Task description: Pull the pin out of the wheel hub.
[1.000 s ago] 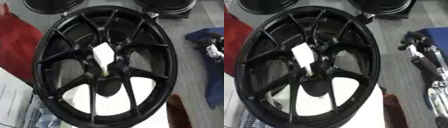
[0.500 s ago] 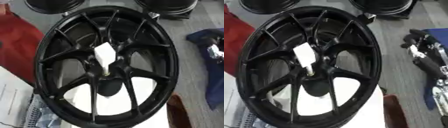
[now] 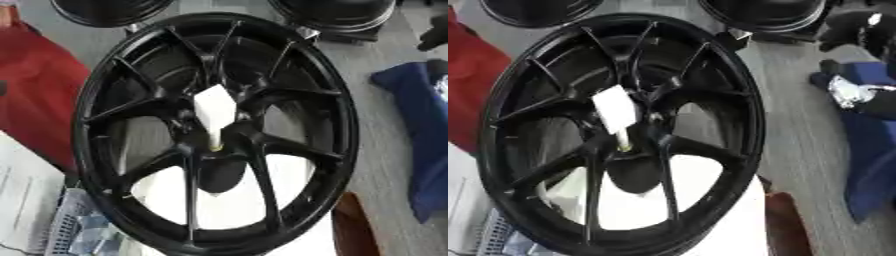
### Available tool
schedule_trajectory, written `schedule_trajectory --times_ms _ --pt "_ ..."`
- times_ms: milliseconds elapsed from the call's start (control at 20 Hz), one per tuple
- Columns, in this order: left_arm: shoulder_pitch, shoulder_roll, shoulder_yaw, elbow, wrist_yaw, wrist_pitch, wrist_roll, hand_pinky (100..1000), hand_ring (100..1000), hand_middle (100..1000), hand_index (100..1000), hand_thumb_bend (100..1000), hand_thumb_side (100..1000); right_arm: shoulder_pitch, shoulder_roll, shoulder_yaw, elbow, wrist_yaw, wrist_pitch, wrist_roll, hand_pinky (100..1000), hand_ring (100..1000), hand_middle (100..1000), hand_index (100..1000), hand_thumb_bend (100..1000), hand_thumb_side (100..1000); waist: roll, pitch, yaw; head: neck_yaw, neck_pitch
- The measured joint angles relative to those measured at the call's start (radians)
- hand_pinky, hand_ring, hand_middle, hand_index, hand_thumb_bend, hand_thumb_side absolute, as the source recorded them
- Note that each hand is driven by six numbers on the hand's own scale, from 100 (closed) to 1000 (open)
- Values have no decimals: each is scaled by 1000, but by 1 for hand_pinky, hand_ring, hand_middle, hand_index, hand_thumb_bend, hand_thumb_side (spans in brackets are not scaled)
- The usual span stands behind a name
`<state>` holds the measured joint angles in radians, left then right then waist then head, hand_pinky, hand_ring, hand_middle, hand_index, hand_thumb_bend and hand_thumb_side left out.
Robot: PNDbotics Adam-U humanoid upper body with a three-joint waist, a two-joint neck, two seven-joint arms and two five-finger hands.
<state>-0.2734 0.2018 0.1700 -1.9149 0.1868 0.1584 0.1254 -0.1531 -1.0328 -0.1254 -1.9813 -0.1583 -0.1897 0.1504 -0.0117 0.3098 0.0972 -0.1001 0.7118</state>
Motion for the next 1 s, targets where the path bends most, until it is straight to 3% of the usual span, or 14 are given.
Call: schedule_trajectory --times_ms 250,500,550,650,800,1000 --pt "1 7 0 1 -1 1 -1 738 597 525 719 389 582 -88 -157 31 -3 39 -25 80 870 750 696 802 351 171 -12 -3 5 -7 0" --pt "1 9 0 4 -2 1 -1 738 597 525 719 389 582 -116 -201 49 -6 51 -25 121 870 750 696 802 351 171 -14 -7 6 -9 0" --pt "1 9 0 5 -2 1 -2 739 596 525 718 387 583 -117 -204 51 -6 51 -24 124 856 772 706 794 450 275 -14 -7 6 -10 0" --pt "0 12 -7 5 -2 4 -7 739 596 525 718 387 583 -132 -214 64 -6 59 -32 134 856 785 717 797 461 343 -25 -8 25 -27 1" --pt "-1 26 -14 6 -2 5 -16 739 596 525 718 388 583 -203 -269 118 -7 91 -65 168 859 794 725 800 467 384 -47 -8 46 -50 1" --pt "-8 27 -25 6 -2 7 -28 739 596 525 718 387 584 -296 -330 213 -9 150 -123 228 861 798 729 803 473 415 -39 -8 58 -72 1"
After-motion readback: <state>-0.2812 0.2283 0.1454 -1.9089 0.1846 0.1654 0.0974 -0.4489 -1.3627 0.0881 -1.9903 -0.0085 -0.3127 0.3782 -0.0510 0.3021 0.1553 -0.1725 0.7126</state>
